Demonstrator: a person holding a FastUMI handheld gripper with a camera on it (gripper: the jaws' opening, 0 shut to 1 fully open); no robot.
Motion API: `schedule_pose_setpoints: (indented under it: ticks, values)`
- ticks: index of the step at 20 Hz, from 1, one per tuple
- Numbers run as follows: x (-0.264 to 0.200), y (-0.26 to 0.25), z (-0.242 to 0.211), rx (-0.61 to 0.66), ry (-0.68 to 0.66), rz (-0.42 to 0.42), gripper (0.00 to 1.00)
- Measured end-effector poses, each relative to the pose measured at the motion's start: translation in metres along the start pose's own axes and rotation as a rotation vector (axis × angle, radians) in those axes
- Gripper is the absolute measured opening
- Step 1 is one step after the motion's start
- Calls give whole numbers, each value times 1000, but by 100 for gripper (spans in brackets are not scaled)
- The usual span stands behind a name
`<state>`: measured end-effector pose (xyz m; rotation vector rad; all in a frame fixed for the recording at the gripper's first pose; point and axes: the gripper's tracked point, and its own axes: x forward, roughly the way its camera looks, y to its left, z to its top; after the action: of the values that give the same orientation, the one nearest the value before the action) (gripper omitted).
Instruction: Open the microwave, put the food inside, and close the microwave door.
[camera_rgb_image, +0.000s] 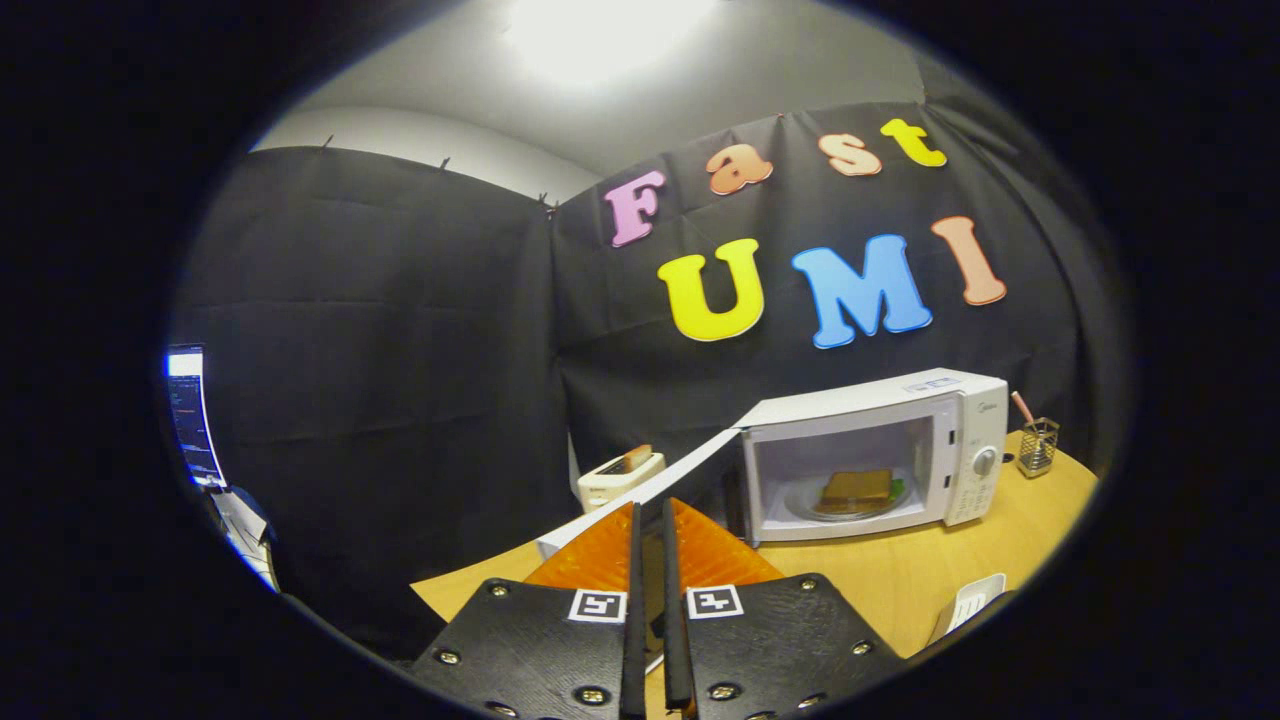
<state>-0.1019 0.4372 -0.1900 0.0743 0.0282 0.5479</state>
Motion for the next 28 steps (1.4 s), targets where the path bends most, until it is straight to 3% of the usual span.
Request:
schedule_pose_setpoints:
  ticks: [5,10,15,19,28]
  values:
    - [13,56,-18,4,50,122,8]
    - [34,82,-29,26,98,137,8]
    - [54,75,-43,8,117,67,8]
    - [53,64,-48,20,108,21,1]
    - [34,-7,-27,35,41,-116,1]
